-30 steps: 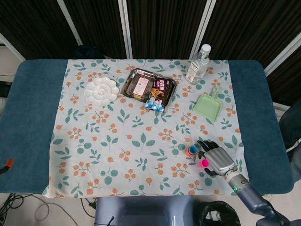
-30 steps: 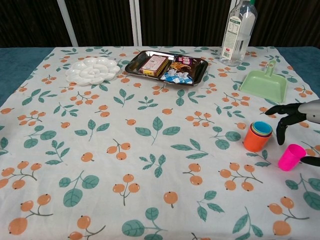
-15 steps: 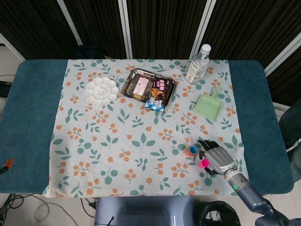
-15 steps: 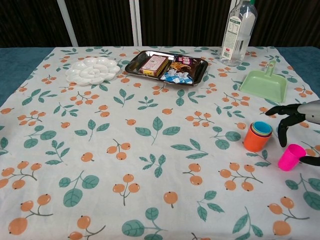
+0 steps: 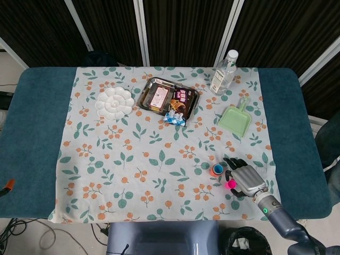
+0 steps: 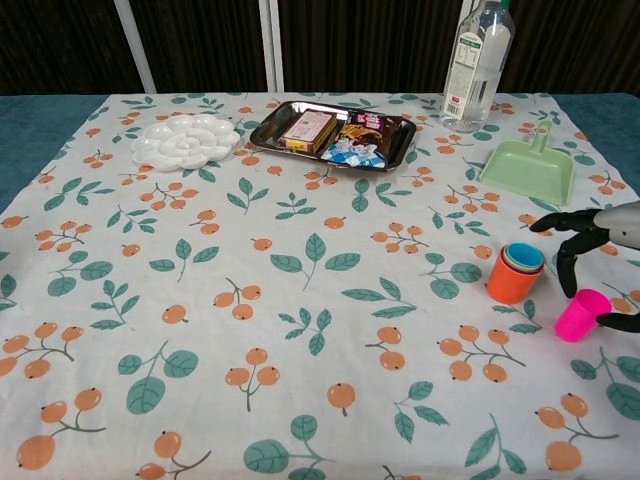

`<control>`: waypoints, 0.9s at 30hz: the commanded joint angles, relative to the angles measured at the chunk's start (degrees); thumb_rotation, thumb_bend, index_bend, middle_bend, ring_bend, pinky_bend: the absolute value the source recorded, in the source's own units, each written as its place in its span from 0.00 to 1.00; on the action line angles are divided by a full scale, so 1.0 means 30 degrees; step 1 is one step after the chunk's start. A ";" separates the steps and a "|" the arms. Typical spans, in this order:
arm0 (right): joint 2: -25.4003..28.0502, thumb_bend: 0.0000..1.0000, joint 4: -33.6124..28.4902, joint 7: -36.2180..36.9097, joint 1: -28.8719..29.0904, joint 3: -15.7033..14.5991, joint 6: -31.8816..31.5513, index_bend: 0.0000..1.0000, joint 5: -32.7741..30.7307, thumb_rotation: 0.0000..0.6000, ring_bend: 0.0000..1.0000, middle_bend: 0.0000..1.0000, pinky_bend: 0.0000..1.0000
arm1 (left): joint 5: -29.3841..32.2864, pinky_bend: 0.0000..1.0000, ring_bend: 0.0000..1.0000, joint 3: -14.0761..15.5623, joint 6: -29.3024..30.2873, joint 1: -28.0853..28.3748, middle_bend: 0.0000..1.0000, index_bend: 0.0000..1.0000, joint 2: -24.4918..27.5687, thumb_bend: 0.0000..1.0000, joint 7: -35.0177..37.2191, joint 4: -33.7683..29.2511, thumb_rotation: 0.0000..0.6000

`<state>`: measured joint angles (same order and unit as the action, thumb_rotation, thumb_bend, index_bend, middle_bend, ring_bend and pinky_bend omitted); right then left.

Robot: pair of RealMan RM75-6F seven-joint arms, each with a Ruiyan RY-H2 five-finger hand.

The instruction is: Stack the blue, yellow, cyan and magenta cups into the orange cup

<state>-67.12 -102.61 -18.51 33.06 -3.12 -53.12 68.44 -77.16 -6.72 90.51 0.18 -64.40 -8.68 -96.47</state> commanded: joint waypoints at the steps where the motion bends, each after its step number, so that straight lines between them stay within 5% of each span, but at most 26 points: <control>1: 0.0061 0.43 -0.0033 0.0047 -0.0022 0.0054 -0.0049 0.49 0.0076 1.00 0.06 0.00 0.11 | 0.0002 0.00 0.00 0.0000 0.0008 -0.0005 0.10 0.20 0.0001 0.19 -0.0002 0.0003 1.00; 27: 0.5117 0.43 -0.4453 0.0484 0.1785 0.2465 0.0925 0.49 -0.0397 1.00 0.06 0.00 0.12 | -0.0016 0.00 0.00 -0.0020 0.0039 -0.0013 0.10 0.20 -0.0006 0.19 0.0055 -0.0055 1.00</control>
<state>-52.12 -115.36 -16.77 37.81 3.84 -50.98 67.73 -77.20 -6.78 90.63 0.14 -64.42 -8.51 -96.64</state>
